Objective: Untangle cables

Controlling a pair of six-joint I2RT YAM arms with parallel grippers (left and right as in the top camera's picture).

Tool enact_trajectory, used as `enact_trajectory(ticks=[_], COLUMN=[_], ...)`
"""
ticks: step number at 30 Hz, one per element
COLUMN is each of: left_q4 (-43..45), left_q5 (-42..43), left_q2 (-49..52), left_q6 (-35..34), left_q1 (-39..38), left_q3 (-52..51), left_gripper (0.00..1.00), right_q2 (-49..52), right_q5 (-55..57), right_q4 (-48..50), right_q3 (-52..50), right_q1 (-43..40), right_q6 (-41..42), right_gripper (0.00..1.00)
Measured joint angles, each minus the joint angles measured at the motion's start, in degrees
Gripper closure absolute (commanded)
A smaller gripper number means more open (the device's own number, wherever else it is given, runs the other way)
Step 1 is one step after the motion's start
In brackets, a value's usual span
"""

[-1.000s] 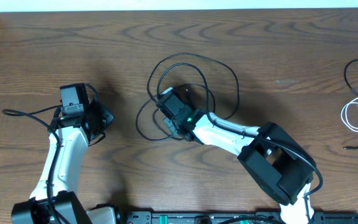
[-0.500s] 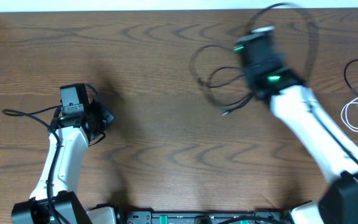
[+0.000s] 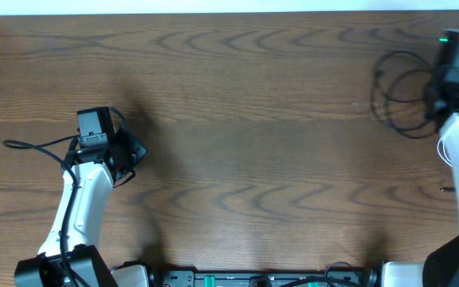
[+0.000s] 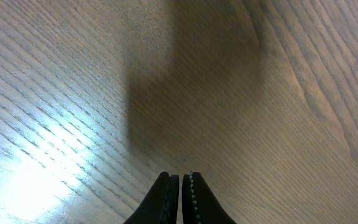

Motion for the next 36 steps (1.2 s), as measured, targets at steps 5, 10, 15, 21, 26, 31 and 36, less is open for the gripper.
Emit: enact_trajectory(ticks=[5, 10, 15, 21, 26, 31, 36], left_q4=[0.0, -0.31, -0.44, -0.42, 2.4, 6.05, 3.45], left_q5=[-0.02, -0.02, -0.02, 0.0, 2.71, 6.45, 5.46], left_q2=[0.0, 0.0, 0.0, 0.0, 0.0, 0.0, 0.0], left_q6=[0.0, 0.0, 0.0, -0.11, 1.75, 5.55, 11.34], left_q1=[0.0, 0.0, 0.0, 0.0, -0.07, -2.47, -9.79], left_q3=[0.0, 0.0, 0.02, 0.02, 0.0, 0.0, 0.76], left_gripper=[0.9, 0.9, 0.9, 0.83, 0.62, 0.49, 0.37], right_q2=[0.0, 0.0, 0.0, 0.0, 0.0, 0.0, 0.0], right_q5=[0.66, -0.55, -3.58, -14.84, -36.92, -55.56, -61.18], right_q4=[0.02, 0.0, 0.0, 0.85, 1.11, -3.48, -10.49], right_q3=[0.0, 0.0, 0.0, 0.0, 0.0, 0.0, 0.0], right_q1=[-6.05, -11.3, -14.97, -17.99, -17.7, -13.75, -5.95], right_q6=[0.04, 0.9, 2.69, 4.83, 2.75, -1.42, -7.32], right_gripper=[0.99, 0.99, 0.99, 0.5, 0.32, 0.13, 0.01])
